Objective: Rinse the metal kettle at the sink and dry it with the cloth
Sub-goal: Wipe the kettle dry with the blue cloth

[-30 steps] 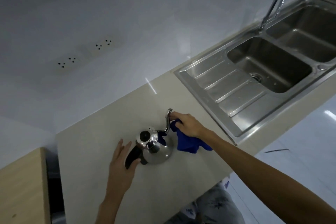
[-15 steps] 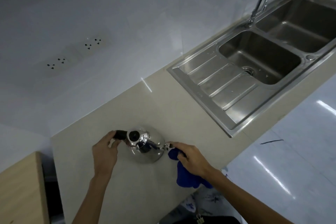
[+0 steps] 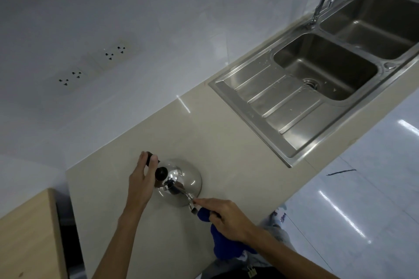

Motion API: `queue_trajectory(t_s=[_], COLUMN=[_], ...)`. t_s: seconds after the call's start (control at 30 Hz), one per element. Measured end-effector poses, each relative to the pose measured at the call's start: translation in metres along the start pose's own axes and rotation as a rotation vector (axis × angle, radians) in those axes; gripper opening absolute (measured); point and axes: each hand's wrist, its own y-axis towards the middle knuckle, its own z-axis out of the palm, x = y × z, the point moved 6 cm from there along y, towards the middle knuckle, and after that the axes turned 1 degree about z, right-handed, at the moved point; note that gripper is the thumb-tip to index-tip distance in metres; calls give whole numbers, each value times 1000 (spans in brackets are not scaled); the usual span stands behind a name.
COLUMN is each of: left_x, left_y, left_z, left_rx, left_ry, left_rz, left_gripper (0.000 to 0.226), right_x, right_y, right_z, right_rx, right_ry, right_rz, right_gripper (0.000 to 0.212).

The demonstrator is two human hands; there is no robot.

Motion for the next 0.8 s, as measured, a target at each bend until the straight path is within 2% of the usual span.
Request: queue_trajectory(t_s=[0.2, 0.27, 0.33, 0.43, 0.5, 0.57, 0.63, 0.7, 0.8], left_x=[4, 12, 18, 14, 13, 14, 18, 22, 25], left_y=[18, 22, 25, 23, 23, 25, 28, 31, 32], left_z=[5, 8, 11, 16, 18, 20, 22, 22, 21], left_rx=[-7, 16, 37, 37, 54, 78, 89, 82, 43], left_ry=[107, 142, 170, 186, 201, 198, 192, 196, 176], left_rz=[28, -8, -49, -3, 17, 25, 24, 26, 64], left_gripper=[51, 72, 84, 77, 70, 68, 73, 74, 74], right_x=[-2, -13, -25, -35, -34, -32, -33, -36, -41], right_y=[3, 3, 7, 23, 45, 73, 99, 110, 116], right_z=[-1, -15, -36, -68, -75, -61, -28, -1, 6], right_rx=[34, -2, -118, -399, -511, -470, -300, -199, -250], right_ry=[64, 85, 168, 372, 444, 578, 720, 724, 658], right_rz=[41, 117, 216, 324, 336, 359, 395, 409, 350], right_gripper=[60, 52, 46, 41, 36, 33, 38, 46, 45])
